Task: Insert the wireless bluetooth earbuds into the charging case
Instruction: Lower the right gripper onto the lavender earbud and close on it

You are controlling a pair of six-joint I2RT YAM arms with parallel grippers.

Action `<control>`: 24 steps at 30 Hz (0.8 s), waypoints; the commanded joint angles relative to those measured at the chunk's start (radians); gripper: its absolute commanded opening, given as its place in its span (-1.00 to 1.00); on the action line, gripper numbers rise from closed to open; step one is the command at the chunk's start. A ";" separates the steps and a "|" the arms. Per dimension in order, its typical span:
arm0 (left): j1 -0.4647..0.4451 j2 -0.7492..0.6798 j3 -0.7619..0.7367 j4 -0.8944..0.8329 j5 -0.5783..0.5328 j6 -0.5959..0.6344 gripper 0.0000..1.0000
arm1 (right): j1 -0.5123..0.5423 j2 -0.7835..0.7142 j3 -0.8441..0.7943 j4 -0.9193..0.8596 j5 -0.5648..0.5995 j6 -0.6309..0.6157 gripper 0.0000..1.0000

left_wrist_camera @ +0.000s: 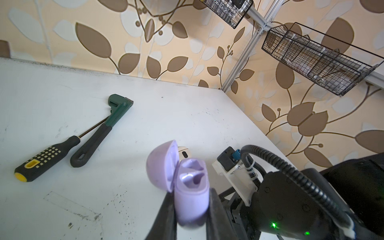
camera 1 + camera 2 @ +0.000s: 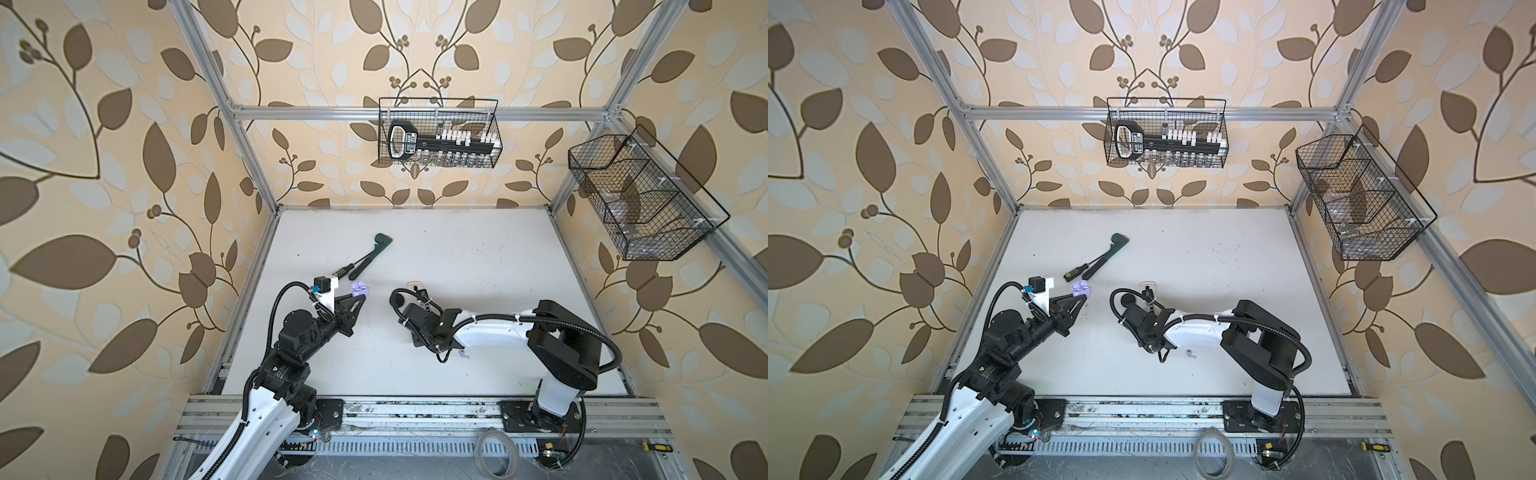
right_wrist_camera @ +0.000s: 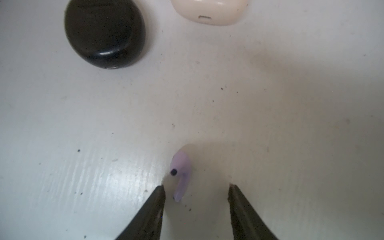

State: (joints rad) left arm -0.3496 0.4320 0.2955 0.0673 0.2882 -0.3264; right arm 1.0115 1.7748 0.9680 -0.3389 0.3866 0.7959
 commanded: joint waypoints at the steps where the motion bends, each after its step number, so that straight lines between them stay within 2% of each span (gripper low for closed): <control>1: 0.006 -0.006 0.023 0.021 0.025 -0.015 -1.00 | -0.023 0.030 -0.015 0.044 -0.058 -0.006 0.02; 7: 0.006 0.005 0.024 0.026 0.028 -0.014 -1.00 | -0.032 0.057 -0.011 0.063 -0.068 -0.007 -0.02; 17: 0.006 0.020 0.022 0.064 0.105 -0.002 -1.00 | -0.045 0.086 -0.015 0.087 -0.094 -0.007 -0.33; 24: 0.006 0.021 0.021 0.063 0.101 -0.002 -1.00 | -0.037 0.067 -0.025 0.079 -0.091 -0.003 -0.41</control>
State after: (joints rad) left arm -0.3496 0.4534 0.2955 0.0788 0.3641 -0.3252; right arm 0.9661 1.8069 0.9684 -0.2043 0.3576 0.7773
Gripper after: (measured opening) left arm 0.210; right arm 0.296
